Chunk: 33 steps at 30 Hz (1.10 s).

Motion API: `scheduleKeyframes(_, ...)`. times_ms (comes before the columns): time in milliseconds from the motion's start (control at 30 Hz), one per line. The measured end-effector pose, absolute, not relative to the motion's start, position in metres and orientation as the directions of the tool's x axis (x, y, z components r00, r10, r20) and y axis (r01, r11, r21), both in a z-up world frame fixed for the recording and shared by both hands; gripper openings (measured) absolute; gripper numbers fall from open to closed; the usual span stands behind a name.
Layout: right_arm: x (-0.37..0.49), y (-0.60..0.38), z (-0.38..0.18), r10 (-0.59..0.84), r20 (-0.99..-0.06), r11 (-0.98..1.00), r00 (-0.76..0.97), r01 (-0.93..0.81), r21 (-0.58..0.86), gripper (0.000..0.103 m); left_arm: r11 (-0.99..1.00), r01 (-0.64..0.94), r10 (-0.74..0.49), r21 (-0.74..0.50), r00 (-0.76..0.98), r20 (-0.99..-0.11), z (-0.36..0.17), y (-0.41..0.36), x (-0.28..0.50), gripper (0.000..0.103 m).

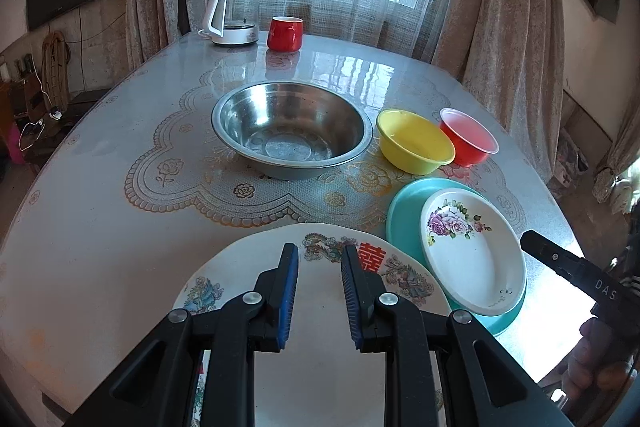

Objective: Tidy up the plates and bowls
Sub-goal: 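Open the right gripper and grasp the large double-happiness plate rim, then lift the large double-happiness plate with the right gripper toward the stack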

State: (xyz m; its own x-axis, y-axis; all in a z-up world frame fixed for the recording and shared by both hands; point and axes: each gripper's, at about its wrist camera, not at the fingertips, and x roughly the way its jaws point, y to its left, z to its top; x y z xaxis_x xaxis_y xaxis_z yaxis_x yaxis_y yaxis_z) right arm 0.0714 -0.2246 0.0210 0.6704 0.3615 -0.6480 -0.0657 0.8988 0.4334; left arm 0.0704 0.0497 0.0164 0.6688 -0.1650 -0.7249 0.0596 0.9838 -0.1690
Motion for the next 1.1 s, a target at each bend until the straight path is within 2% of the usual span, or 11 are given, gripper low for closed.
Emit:
scheduleKeyframes(300, 0.060, -0.189, 0.031, 0.614, -0.567, 0.777, 0.550, -0.291, 0.559, 0.039, 0.982, 0.011, -0.147, -0.189, 0.671, -0.727, 0.013, 0.080, 0.056, 0.024)
scheduleKeyframes(533, 0.044, -0.169, 0.017, 0.720, -0.566, 0.693, 0.402, -0.368, 0.620, 0.039, 0.977, -0.023, -0.137, -0.212, 0.691, -0.709, 0.010, 0.111, 0.041, 0.032)
scheduleKeyframes(733, 0.032, -0.168, -0.007, 0.757, -0.575, 0.653, 0.310, -0.346, 0.673, 0.039, 0.971, -0.041, -0.141, -0.233, 0.693, -0.707, 0.001, 0.134, 0.033, 0.032)
scheduleKeyframes(1100, 0.039, -0.158, -0.027, 0.738, -0.603, 0.675, 0.304, -0.321, 0.664, 0.037, 0.947, -0.097, -0.169, -0.305, 0.658, -0.734, -0.027, 0.157, 0.022, 0.033)
